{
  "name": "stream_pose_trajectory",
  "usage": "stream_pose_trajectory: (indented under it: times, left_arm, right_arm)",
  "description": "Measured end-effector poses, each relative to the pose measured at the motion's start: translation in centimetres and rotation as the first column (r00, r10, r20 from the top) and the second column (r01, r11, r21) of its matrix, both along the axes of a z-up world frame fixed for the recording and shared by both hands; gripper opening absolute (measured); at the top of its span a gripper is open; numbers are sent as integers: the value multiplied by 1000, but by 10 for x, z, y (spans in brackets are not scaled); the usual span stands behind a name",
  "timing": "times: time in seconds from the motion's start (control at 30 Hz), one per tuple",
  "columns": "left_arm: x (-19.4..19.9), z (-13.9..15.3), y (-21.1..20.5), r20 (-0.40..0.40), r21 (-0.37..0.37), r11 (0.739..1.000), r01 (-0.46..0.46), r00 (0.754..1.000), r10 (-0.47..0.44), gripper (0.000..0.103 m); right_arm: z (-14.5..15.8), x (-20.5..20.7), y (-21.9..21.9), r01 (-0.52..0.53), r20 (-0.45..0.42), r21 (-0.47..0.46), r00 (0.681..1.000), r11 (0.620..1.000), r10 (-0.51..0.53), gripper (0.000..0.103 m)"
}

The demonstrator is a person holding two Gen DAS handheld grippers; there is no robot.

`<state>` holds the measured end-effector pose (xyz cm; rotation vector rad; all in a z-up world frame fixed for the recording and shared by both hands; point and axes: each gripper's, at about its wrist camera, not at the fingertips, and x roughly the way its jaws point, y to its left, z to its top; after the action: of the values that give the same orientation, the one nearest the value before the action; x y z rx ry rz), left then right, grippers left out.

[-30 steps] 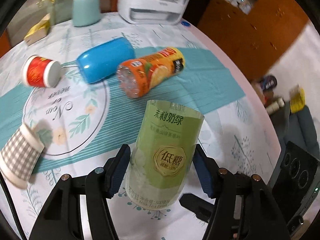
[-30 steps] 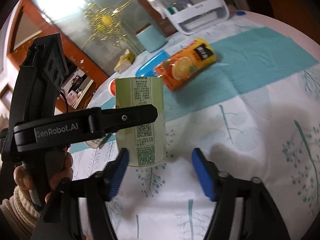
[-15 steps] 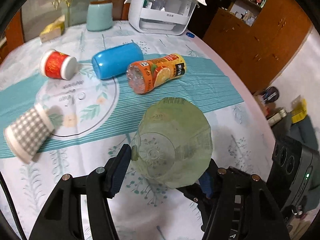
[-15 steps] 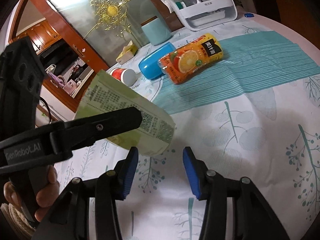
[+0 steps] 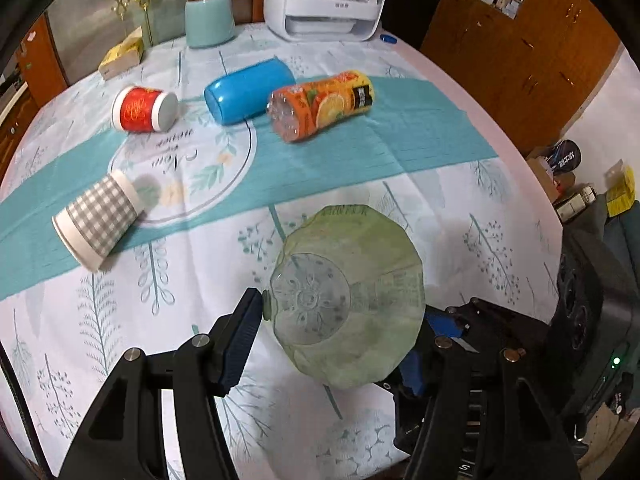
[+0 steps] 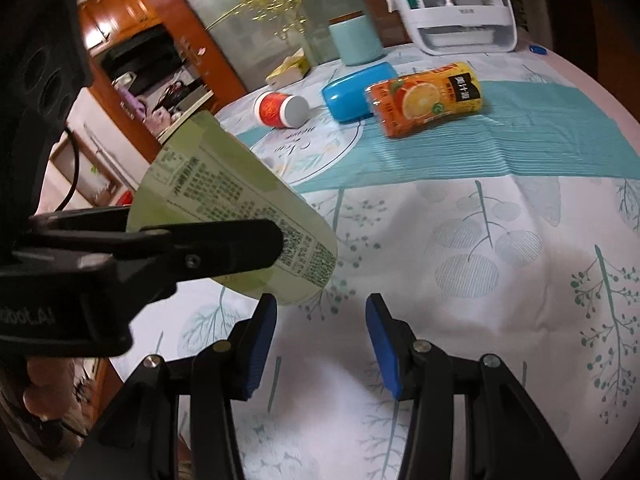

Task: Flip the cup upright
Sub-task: 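Turn the green cup upright with the right gripper above the table, then lower the upright green cup onto the table and open the right gripper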

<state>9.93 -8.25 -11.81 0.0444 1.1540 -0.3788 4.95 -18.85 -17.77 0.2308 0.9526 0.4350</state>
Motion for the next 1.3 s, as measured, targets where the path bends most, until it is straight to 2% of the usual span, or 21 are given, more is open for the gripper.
stream_pose_trajectory:
  times: [0.2, 0.53, 0.57, 0.63, 0.67, 1.3]
  left_arm:
    - [3, -17, -1, -55, 12, 1000, 0, 998, 1, 60]
    - [13, -22, 0, -42, 3, 1000, -5, 999, 5, 60]
    - [14, -22, 0, -42, 2, 1000, -4, 999, 4, 60]
    - [15, -22, -1, -38, 2, 1000, 0, 999, 0, 60]
    - [15, -22, -1, -37, 1, 1000, 2, 999, -2, 60]
    - [18, -23, 0, -46, -8, 1000, 9, 999, -9, 66]
  right_arm:
    - [-6, -2, 0, -28, -23, -3, 999, 1000, 28, 47]
    - [-10, 3, 2, -52, -21, 2, 998, 999, 52, 48]
    - [-9, 3, 3, -59, -14, -1, 998, 998, 59, 49]
    - [-8, 2, 6, -65, -1, -10, 998, 998, 65, 61]
    - [-7, 2, 7, -71, 9, -17, 997, 997, 71, 61]
    - [-9, 10, 12, -97, 30, -21, 995, 995, 98, 61]
